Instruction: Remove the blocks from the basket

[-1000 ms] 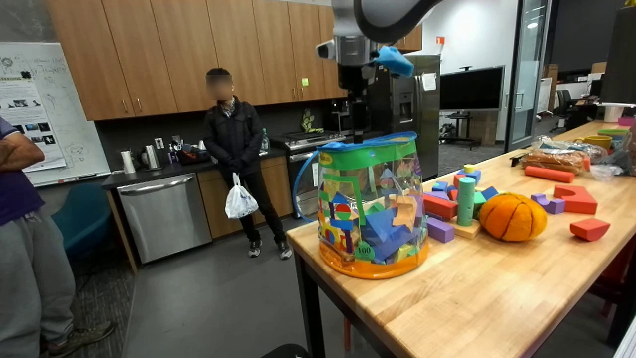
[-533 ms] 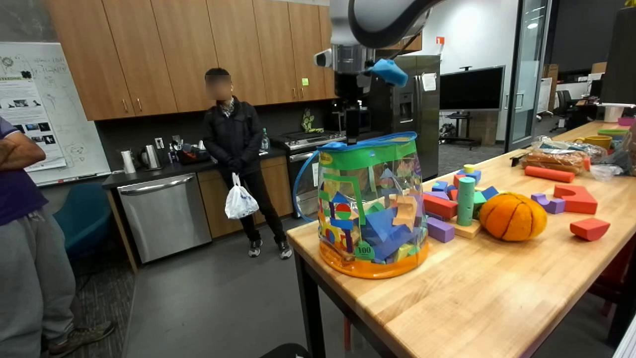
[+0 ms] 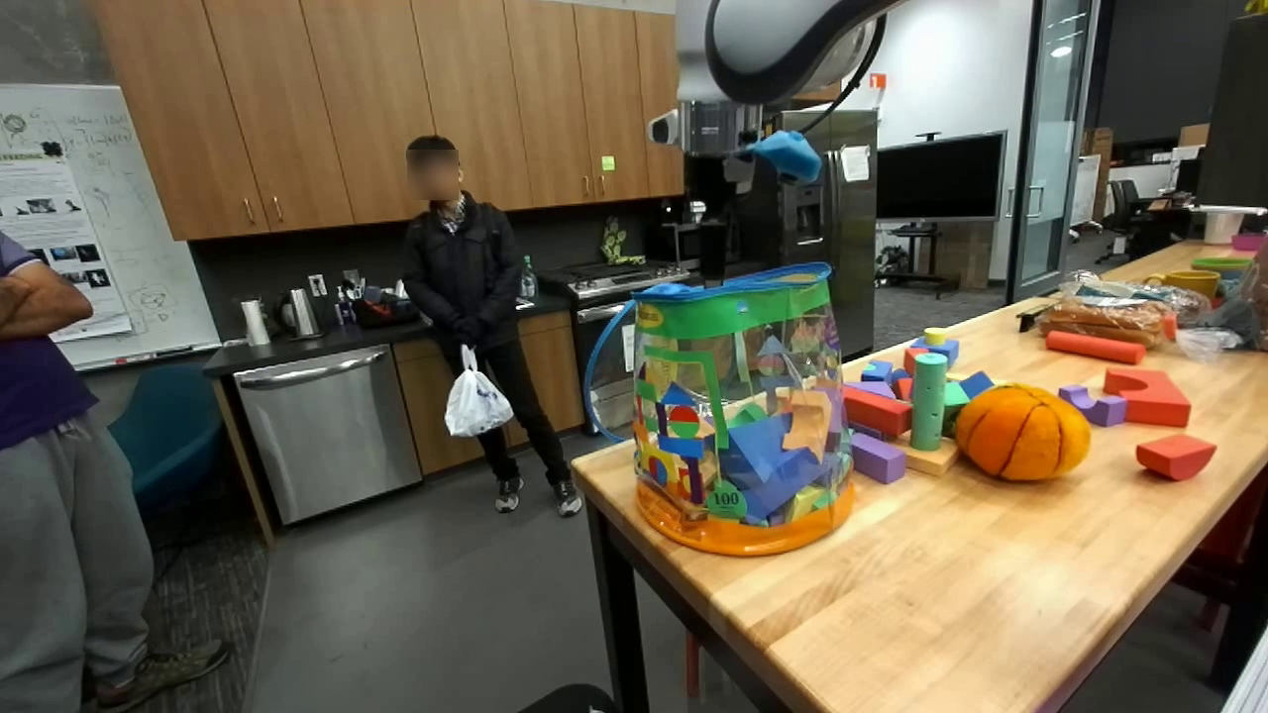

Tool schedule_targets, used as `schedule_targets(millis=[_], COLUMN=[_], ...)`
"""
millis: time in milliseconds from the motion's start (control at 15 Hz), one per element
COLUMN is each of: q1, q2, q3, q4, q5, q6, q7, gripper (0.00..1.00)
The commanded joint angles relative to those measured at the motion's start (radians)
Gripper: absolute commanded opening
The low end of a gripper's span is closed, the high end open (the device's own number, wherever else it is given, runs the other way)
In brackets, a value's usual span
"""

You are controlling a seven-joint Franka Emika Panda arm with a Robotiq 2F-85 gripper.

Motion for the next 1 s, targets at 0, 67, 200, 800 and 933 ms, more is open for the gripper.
schedule_targets(millis=[0, 67, 200, 800, 933], q1=[-0.001, -0.001, -0.001, 0.004, 0.005], q2=[0.002, 0.003, 0.001, 0.185, 0.234], q3=[0.002, 0.002, 0.001, 0.023, 0.030], q4=[0.004, 0.004, 0.007, 0.160, 0.188], q5=[0.000, 0.000, 0.007, -0.019, -0.033], q6=[-0.004, -0.004, -0.026, -0.204, -0.203], q7=[0.001, 0.001, -0.006, -0.016, -0.002], gripper=[1.00, 1.00, 1.00, 1.00, 1.00])
